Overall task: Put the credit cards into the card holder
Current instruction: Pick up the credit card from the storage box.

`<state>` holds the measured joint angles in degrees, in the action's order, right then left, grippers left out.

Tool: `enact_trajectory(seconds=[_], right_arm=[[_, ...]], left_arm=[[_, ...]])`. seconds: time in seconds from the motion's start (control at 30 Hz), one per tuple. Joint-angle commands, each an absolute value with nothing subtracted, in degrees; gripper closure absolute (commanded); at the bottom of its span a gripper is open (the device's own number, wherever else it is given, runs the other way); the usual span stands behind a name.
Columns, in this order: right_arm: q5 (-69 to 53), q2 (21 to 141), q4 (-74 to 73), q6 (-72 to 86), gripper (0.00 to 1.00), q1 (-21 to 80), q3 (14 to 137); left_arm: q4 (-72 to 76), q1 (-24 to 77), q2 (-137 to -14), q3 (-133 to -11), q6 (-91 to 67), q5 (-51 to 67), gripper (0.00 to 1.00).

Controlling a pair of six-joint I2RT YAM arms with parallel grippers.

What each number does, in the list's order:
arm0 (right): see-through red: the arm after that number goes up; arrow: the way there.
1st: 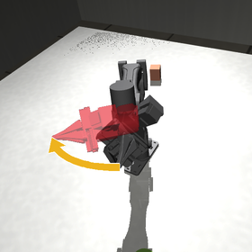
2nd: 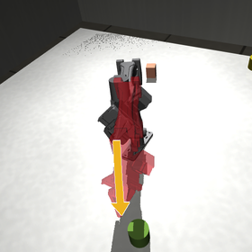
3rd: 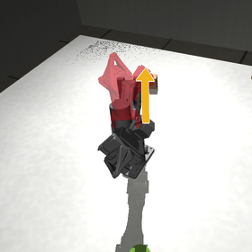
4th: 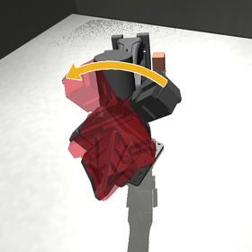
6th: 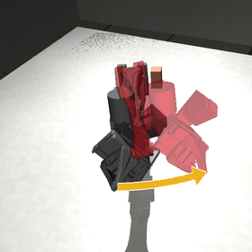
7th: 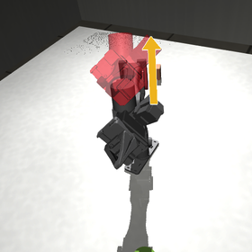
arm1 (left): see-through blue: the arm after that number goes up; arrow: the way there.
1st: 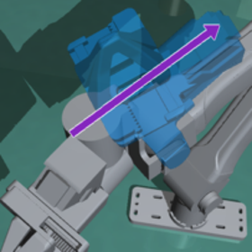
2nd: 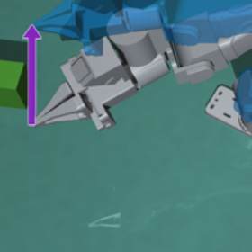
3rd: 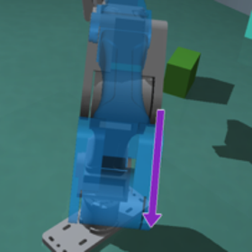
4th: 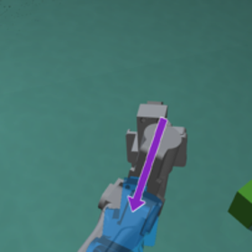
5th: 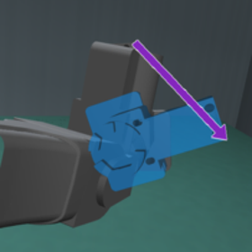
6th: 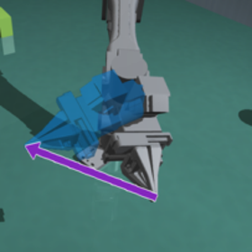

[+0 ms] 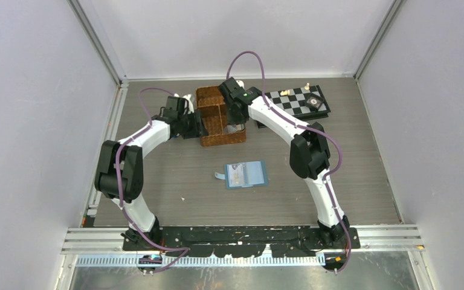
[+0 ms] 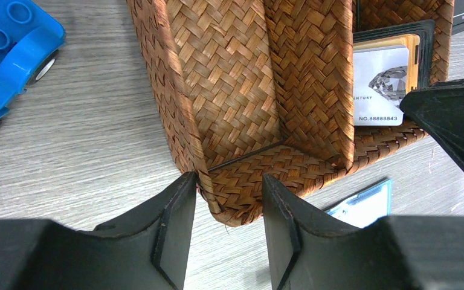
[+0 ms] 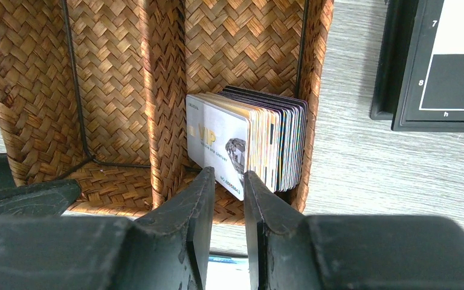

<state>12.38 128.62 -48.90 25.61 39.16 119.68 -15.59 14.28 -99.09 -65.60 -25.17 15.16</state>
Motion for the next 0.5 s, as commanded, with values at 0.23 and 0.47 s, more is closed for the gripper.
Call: enact_trajectory(seconds=[0.23, 0.47], right_arm=[[13.45, 128.38, -49.48, 25.55, 0.73, 39.36, 121.99], [13.38, 129.11, -49.58, 25.57, 0.74, 39.16, 122.17]], left_arm=[[-16.94, 14.41, -97.48, -64.96, -24.26, 14.97, 0.55], [-17.03, 14.41, -97.51, -64.97, -24.19, 14.94, 0.55]])
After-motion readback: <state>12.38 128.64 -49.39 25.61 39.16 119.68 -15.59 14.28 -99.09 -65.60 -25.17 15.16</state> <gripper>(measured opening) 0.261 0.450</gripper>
